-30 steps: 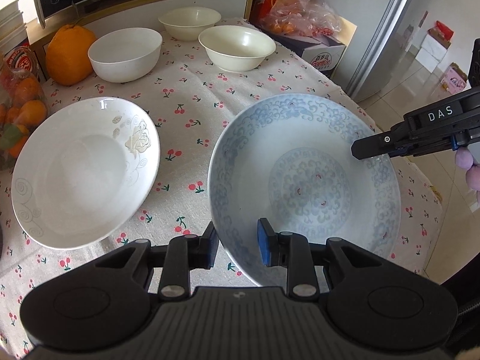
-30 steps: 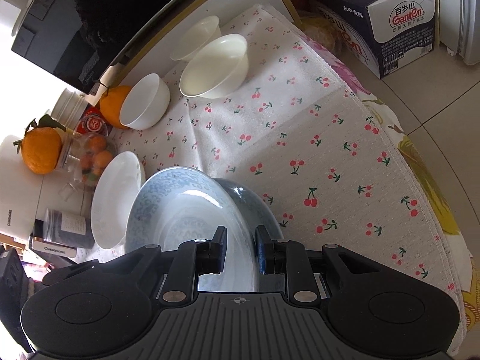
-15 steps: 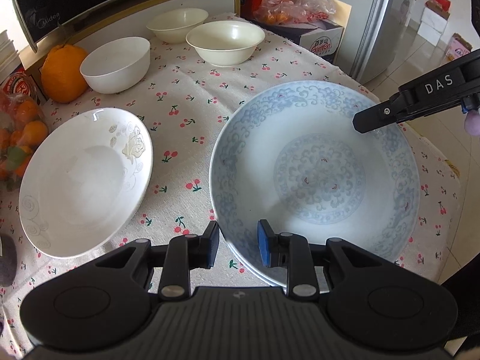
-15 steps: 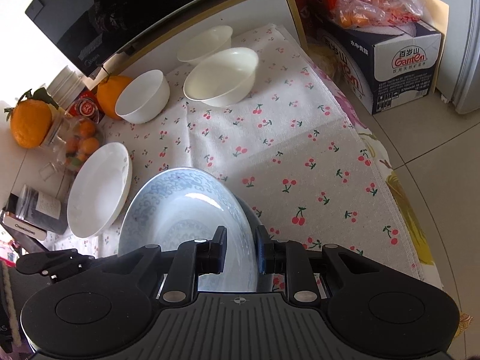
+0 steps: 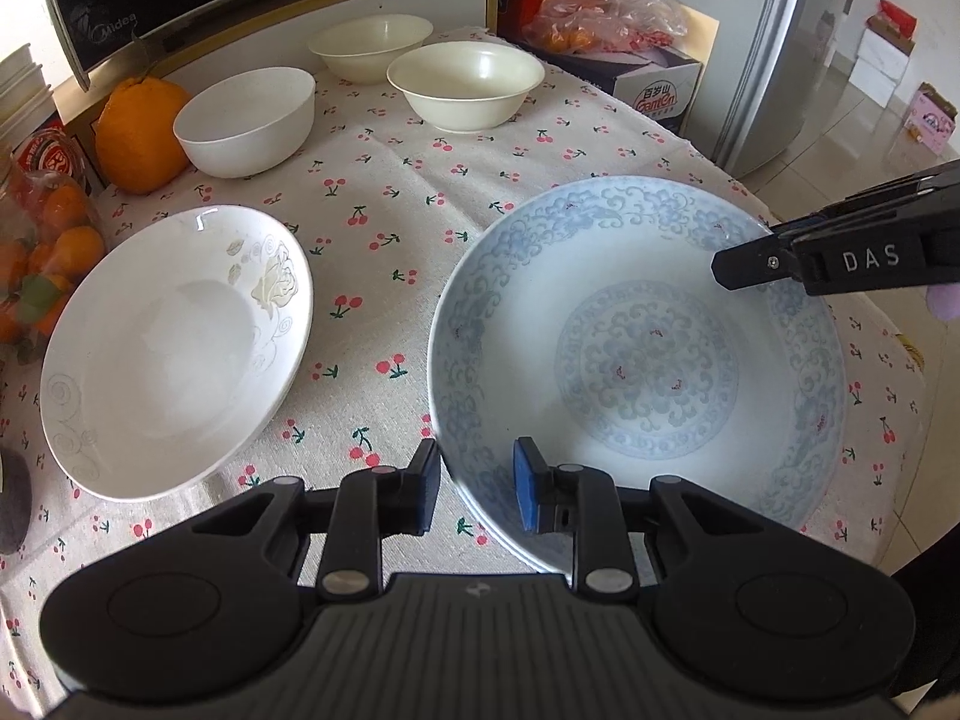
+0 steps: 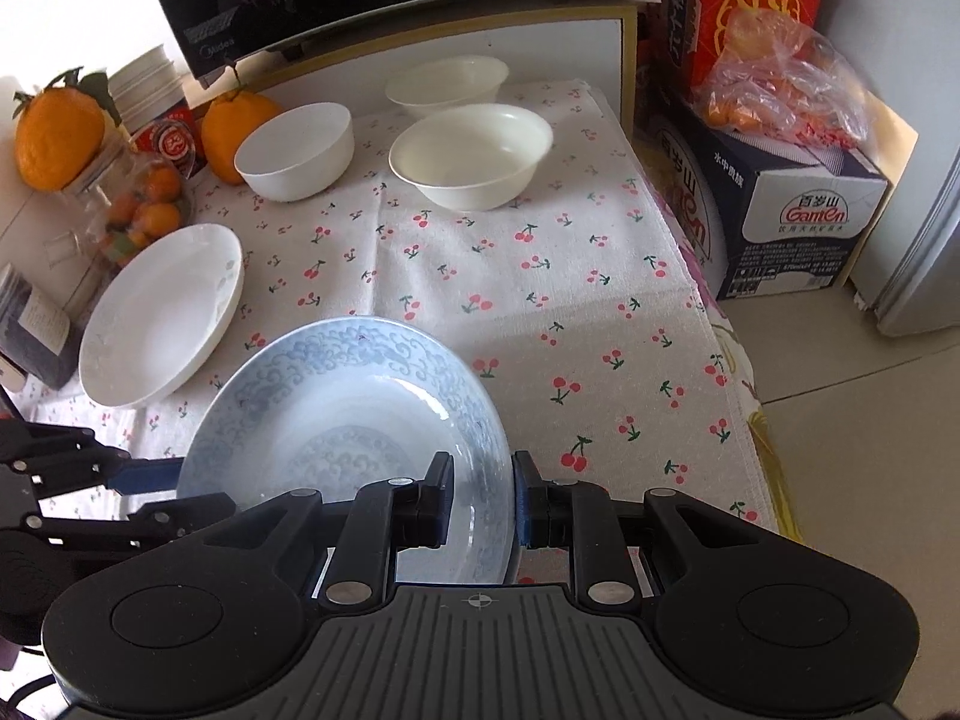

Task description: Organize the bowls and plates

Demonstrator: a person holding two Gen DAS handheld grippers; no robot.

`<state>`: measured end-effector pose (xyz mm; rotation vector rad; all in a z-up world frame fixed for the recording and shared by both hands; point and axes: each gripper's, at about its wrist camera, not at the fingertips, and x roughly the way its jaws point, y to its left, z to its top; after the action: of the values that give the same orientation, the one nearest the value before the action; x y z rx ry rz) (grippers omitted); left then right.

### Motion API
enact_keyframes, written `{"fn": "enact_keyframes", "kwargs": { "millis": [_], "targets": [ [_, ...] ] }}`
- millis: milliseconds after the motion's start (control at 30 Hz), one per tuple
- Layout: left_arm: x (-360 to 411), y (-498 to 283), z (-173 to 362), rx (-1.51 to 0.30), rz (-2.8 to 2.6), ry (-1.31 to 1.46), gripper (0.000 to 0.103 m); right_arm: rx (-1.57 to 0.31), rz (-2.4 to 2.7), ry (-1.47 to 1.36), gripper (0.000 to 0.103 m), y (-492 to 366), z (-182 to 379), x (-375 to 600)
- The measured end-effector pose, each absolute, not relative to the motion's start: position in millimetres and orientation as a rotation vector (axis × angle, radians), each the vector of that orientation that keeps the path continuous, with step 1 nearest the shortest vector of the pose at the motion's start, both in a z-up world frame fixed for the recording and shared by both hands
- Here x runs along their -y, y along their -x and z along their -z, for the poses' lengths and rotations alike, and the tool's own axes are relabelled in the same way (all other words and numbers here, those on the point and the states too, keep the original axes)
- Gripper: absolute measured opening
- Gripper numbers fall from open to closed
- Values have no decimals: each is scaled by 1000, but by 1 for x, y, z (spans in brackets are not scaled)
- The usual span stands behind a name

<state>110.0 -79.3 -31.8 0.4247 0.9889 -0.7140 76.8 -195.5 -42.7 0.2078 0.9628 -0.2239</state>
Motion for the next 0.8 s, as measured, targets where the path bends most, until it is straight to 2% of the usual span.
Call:
{"fn": "enact_keyframes", "kwargs": {
  "millis": [200, 800],
  "targets": [
    [79, -109, 31, -984, 704, -422, 24, -973, 243, 10, 22, -80, 48, 171],
    [76, -109, 30, -986, 706, -400, 22, -980, 112, 116, 20, -86, 46, 137]
  ]
}}
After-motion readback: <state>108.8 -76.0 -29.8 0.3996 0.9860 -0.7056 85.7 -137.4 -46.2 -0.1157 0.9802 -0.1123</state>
